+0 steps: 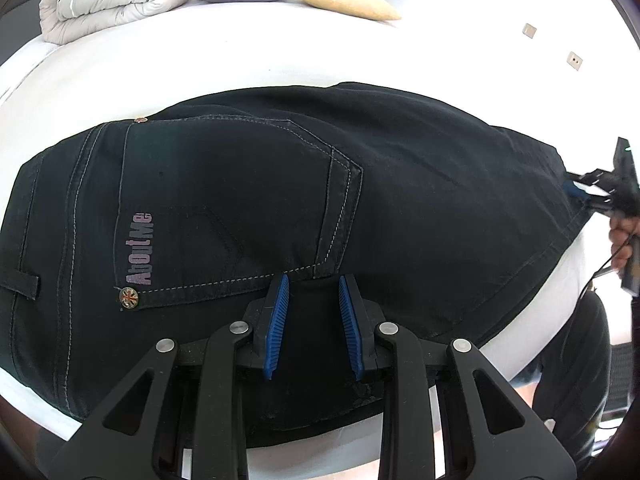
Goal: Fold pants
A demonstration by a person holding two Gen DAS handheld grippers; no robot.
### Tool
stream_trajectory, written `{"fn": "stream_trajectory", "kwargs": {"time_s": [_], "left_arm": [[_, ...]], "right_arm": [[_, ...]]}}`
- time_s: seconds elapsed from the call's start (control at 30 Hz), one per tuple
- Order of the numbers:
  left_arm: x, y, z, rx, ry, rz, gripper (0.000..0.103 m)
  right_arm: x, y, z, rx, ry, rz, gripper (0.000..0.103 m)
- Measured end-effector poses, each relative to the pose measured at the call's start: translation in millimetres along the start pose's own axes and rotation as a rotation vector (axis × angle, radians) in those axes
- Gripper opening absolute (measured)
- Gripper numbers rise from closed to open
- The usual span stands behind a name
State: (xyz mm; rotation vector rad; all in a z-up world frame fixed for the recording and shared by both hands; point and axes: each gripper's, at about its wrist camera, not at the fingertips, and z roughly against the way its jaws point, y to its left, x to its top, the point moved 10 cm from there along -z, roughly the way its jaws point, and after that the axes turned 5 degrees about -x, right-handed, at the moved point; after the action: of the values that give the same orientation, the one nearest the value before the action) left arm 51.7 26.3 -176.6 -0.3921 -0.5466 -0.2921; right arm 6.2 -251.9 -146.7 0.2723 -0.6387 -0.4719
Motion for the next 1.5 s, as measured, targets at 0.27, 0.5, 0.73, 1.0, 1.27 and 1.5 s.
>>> {"fn": "stream_trajectory", "kwargs": {"time_s": [0.27, 0.5, 0.73, 1.0, 1.27, 1.5], "left_arm": [[0, 9, 4, -0.025, -0.022, 0.034, 0.025], [-3, 16, 15, -0.031, -0.03, 0.064, 0.025], [17, -5, 25, -0.048, -0.075, 0.017, 0.025], [-28, 9, 30, -0.056, -0.047, 0.045, 0.025], [-46, 24, 68, -0.06, -0.093, 0.082, 0.025], [34, 3, 68, -0.068, -0.174, -0.007, 0.025]], "right_arm": [[70, -38, -36, -0.194, -0.063, 0.028, 0.0], [104, -63, -18, -0.331, -0.156, -0.049, 0.0], [1, 73, 27, 0.091, -0.164, 0.068, 0.021], [-84, 109, -41, 0.179, 0.02, 0.01, 0.0], [-22, 2, -4, -0.04, -0.168, -0.242, 0.0], [-30, 36, 28, 0.065, -0.239, -0.192, 0.049]]}}
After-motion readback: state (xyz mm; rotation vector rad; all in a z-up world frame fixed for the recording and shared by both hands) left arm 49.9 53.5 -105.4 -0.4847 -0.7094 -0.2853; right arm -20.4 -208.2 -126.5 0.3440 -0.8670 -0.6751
